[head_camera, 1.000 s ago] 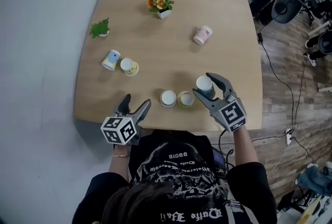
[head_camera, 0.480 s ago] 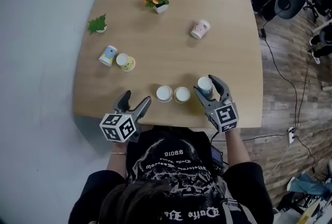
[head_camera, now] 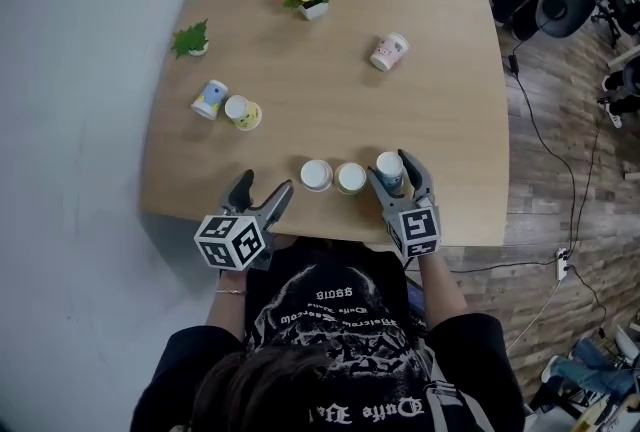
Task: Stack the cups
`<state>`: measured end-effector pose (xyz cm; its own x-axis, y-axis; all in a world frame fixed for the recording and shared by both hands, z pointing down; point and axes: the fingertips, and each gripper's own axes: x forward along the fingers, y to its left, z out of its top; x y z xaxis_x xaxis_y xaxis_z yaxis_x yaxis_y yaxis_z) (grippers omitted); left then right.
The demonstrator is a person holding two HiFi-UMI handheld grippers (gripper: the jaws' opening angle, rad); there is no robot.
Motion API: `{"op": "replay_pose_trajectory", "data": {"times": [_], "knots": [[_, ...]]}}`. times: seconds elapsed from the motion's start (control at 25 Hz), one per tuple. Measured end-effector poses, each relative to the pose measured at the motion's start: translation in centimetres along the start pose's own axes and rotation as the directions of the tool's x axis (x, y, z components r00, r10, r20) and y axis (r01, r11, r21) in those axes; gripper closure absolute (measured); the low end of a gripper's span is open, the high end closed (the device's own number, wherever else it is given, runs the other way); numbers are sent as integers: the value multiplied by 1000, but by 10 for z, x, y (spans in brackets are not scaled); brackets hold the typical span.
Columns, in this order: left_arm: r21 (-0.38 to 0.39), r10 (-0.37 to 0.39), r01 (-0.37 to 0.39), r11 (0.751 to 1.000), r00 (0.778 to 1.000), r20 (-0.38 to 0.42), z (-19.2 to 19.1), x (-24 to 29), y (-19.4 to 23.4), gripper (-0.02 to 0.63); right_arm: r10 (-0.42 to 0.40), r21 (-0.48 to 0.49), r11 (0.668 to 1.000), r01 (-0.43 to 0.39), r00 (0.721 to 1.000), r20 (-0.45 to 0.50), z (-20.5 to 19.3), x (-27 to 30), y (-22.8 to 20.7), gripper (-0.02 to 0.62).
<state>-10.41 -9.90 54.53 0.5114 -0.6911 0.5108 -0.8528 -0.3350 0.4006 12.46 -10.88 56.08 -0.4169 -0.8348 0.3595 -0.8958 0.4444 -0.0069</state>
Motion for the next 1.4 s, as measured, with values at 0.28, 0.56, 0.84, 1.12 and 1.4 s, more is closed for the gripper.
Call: {"op": "replay_pose_trajectory", "data": {"times": [0.28, 0.56, 0.84, 1.12, 1.4], "knots": [[-24, 10, -10, 1000, 1000, 8, -2, -3, 6, 199, -37, 14, 999, 37, 999, -19, -7, -9, -1, 299], [-32, 10, -10, 999, 1000, 4, -5, -7, 13, 199, -56, 4, 998, 56, 997, -58, -25, -17, 9, 299], [-41, 15, -16, 999, 1000, -10, -13, -9, 22, 199, -54, 17, 998, 56, 996, -66, -30, -17, 14, 298], [-80, 12, -11, 997, 1000, 8, -15, -8, 28, 199, 18, -74, 997, -29, 988, -150, -47, -17, 33, 273], [-122, 10, -8, 992, 1000, 16, -15, -7, 38, 199, 70, -34, 996, -78, 978, -198, -55, -28, 35, 218]]}}
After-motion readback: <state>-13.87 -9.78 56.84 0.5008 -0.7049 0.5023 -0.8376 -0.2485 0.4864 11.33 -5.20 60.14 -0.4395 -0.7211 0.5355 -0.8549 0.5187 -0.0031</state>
